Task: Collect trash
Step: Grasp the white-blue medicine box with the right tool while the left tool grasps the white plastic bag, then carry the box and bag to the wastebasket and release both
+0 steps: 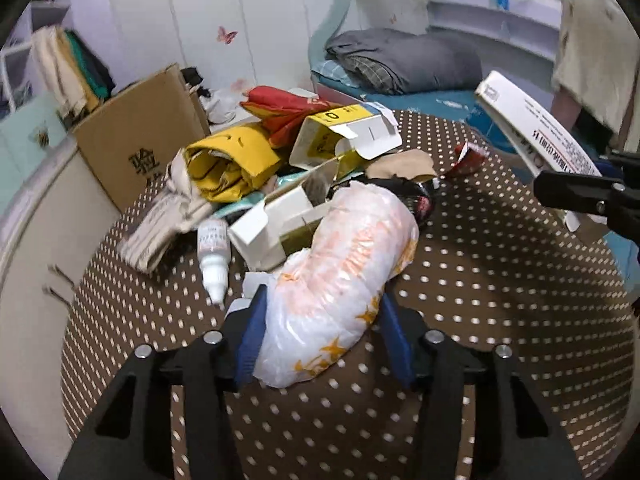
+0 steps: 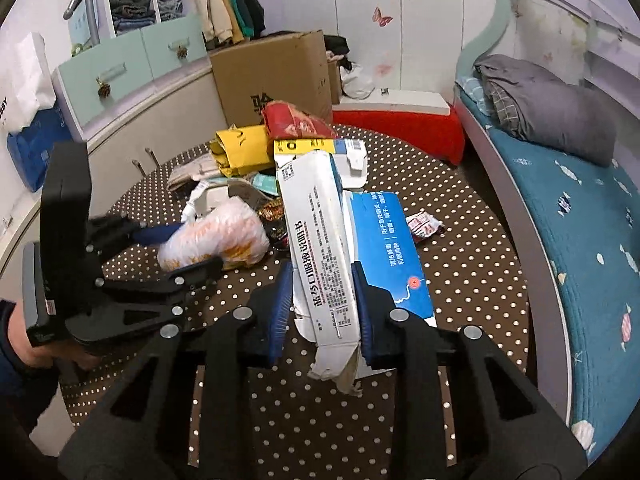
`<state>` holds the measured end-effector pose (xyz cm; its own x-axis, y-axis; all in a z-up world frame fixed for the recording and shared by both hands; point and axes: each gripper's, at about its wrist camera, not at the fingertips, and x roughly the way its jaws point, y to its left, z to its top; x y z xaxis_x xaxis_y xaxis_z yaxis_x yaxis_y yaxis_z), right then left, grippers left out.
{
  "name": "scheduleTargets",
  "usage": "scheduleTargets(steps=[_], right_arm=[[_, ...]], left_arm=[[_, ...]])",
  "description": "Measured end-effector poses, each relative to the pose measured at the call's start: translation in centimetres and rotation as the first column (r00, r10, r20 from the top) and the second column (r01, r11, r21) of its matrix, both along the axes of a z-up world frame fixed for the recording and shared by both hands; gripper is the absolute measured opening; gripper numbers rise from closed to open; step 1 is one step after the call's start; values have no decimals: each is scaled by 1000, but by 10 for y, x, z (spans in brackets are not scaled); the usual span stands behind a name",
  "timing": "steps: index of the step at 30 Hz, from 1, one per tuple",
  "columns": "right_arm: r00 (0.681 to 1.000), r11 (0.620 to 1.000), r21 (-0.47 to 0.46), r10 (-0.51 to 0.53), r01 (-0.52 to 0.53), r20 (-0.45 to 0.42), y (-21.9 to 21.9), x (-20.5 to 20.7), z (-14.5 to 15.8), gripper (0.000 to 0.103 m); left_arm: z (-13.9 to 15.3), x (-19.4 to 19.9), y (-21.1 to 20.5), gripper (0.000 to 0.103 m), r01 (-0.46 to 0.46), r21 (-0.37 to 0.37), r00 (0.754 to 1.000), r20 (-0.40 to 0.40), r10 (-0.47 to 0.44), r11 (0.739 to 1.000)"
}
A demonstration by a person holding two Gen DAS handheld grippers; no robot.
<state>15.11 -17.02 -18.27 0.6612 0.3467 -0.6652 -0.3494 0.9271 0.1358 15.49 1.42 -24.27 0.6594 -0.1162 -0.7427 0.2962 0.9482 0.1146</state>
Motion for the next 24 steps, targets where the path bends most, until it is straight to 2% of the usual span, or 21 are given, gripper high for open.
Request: scheduleTargets(steps=[7, 14, 19, 24], right_arm=[[999, 1000, 12, -9, 9, 34, -5, -11, 11, 29], [996, 998, 38, -45, 42, 72, -27, -17, 28, 29], [989, 990, 95, -114, 105, 92, -60, -18, 42, 29], [971, 961, 183, -224, 205, 85, -113, -18, 49, 29]], left_arm=[[11, -18, 11, 49, -58, -111, 998, -10, 58, 992], [41, -31, 0, 49, -44, -208, 999, 23, 50, 977], [63, -26, -20, 49, -22, -269, 998, 44, 35, 963], [79, -17, -47, 49, 18, -313, 999, 53, -2, 949]])
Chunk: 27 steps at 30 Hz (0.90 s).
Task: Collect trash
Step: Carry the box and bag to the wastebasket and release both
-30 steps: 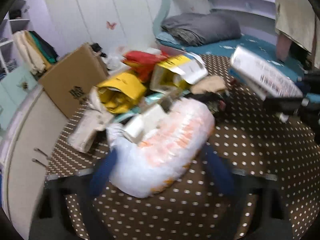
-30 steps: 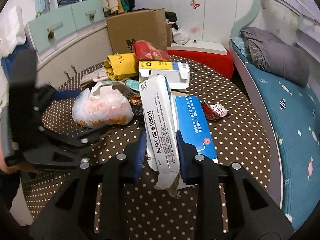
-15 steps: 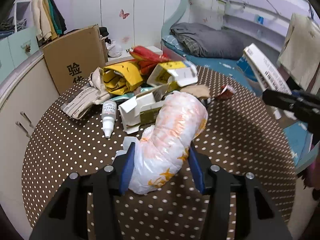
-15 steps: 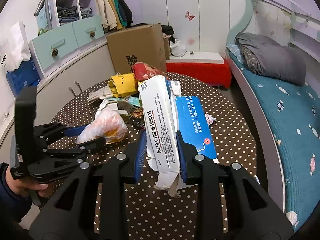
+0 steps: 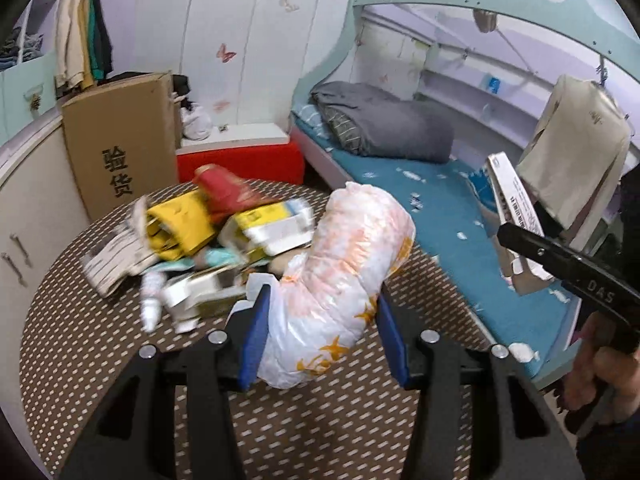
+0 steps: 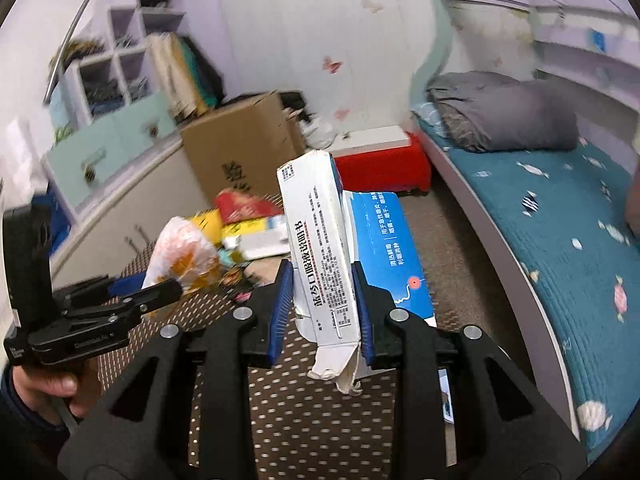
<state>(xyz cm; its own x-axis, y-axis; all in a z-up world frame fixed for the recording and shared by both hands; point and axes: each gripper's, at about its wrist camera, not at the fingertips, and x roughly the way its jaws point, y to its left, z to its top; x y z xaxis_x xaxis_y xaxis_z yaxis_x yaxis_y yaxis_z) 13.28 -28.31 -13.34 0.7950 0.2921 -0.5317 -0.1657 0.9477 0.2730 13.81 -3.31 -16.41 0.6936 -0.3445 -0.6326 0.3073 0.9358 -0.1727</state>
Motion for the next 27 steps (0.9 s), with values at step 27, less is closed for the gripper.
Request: scheduleTargets(steps=[27], right_arm=[[883, 875, 259, -309, 410, -354, -222, 46, -139, 29]], left_arm=[[-34, 87, -252, 49, 260, -78, 949, -162, -269, 963]])
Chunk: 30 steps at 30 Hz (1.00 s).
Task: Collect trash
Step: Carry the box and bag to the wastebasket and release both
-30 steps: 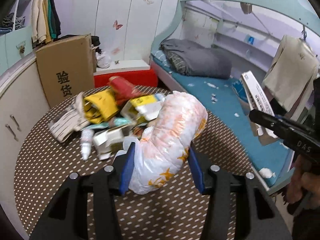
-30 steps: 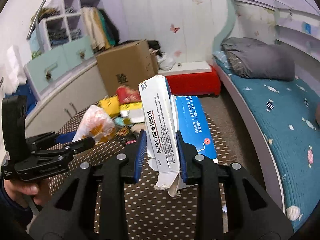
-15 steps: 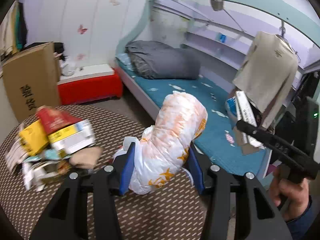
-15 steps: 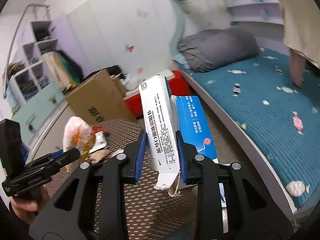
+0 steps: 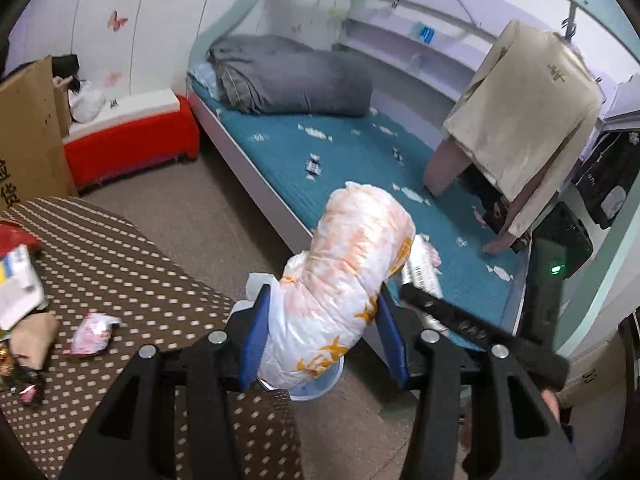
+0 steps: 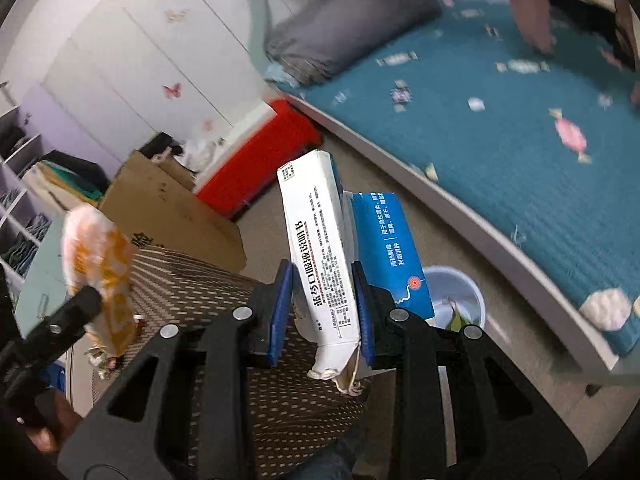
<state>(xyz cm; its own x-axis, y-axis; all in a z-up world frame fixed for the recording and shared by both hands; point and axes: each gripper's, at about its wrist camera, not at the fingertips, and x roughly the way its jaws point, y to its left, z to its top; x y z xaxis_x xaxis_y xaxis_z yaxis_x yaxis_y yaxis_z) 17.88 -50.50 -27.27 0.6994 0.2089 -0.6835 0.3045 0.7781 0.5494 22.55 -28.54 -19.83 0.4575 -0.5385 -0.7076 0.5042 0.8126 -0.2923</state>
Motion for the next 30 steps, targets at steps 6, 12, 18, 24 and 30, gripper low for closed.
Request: scheduleTargets(steps=[6, 12, 18, 24, 30], right_arm=[[996, 998, 69, -3, 9, -86, -14, 29, -56, 32], [988, 986, 149, -60, 81, -140, -34, 35, -98, 77], [984, 977, 134, -155, 166, -85, -51, 1, -73, 86], [982, 977, 95, -189, 189, -6, -63, -20, -35, 89], [979, 977, 69, -203, 201, 32, -60, -29, -12, 95]], left_arm=[[-26, 18, -34, 49, 18, 24, 998, -52, -17, 1000], [-46, 30, -55, 49, 40, 57, 996, -84, -36, 998], [-70, 36, -77, 50, 84, 100, 990, -124, -71, 991], [-91, 38, -100, 77, 141, 148, 981, -155, -117, 979], [-84, 43, -97, 91, 88, 168, 989, -135, -66, 982]])
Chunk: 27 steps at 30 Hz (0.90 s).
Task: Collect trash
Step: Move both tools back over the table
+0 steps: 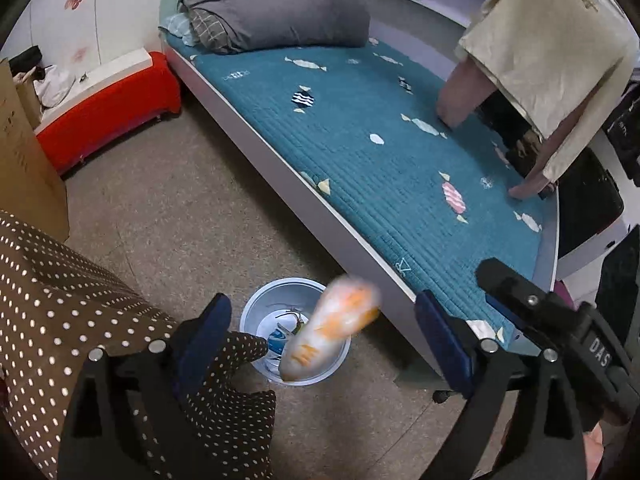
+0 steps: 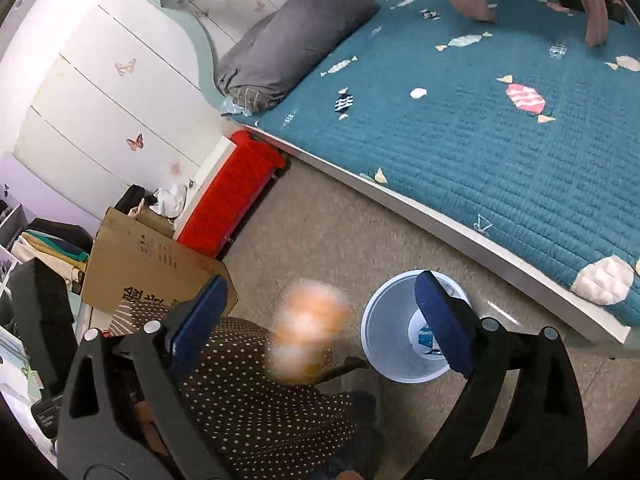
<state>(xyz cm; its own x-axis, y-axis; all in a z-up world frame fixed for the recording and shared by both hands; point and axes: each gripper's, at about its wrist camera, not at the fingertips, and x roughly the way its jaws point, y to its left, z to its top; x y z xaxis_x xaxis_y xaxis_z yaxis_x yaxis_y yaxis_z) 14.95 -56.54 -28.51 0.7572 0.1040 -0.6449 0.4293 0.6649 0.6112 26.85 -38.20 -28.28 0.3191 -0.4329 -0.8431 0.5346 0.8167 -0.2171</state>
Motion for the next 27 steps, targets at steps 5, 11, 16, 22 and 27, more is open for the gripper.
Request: scheduleTargets(steps=[5, 11, 16, 22, 27], right_arm=[[1000, 999, -42, -18, 17, -20, 10, -3, 9, 97], [1000, 993, -118, -18, 17, -13, 29, -11, 35, 97], [1000, 987, -160, -7, 8, 4, 48, -19, 61, 97], [999, 979, -203, 21, -14, 34, 76, -30, 89, 97], [996, 969, -243, 66, -49, 61, 105, -35, 115, 97]], left_arm=[[21, -9, 12, 91, -8, -5, 998, 56, 8, 1000], [47, -27, 29, 92, -15, -14, 992, 122, 16, 1000], [70, -45, 50, 92, -26, -45, 986, 163, 33, 999], [99, -69, 79, 92, -36, -79, 975, 218, 53, 996], [121, -84, 113, 93, -62, -105, 961, 261, 87, 993]])
